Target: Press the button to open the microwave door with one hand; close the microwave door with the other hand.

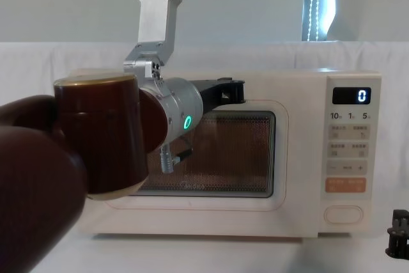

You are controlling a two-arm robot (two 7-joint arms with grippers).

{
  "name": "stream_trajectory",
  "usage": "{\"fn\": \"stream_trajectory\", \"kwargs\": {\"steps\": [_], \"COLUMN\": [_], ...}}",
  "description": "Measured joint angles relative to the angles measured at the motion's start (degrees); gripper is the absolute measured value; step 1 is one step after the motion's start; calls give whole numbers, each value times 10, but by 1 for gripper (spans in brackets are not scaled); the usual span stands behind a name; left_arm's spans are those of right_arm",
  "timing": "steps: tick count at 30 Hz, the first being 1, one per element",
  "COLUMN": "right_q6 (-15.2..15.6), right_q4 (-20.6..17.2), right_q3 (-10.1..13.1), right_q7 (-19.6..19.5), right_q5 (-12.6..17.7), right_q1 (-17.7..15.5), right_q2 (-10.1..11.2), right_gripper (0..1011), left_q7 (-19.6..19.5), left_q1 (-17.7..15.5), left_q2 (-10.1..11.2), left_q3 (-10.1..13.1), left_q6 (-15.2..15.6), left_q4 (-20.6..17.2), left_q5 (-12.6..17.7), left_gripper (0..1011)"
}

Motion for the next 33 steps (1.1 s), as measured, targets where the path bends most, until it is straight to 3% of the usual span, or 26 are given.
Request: {"fn": "stream_trajectory", "kwargs": {"steps": [33], "right_q6": [0], "right_q4": [0], "right_q3": [0], "right_q7": [0], "right_q5": [0], "right_q1": [0], "right_q2": [0], "right_gripper": [0], "left_q7": [-7], "left_q1": [-7], "left_q2": [-11], "left_q3": [-10], "left_q6": [6], "left_q4": [9], "left_q5": [-4], "left_gripper": [0]}}
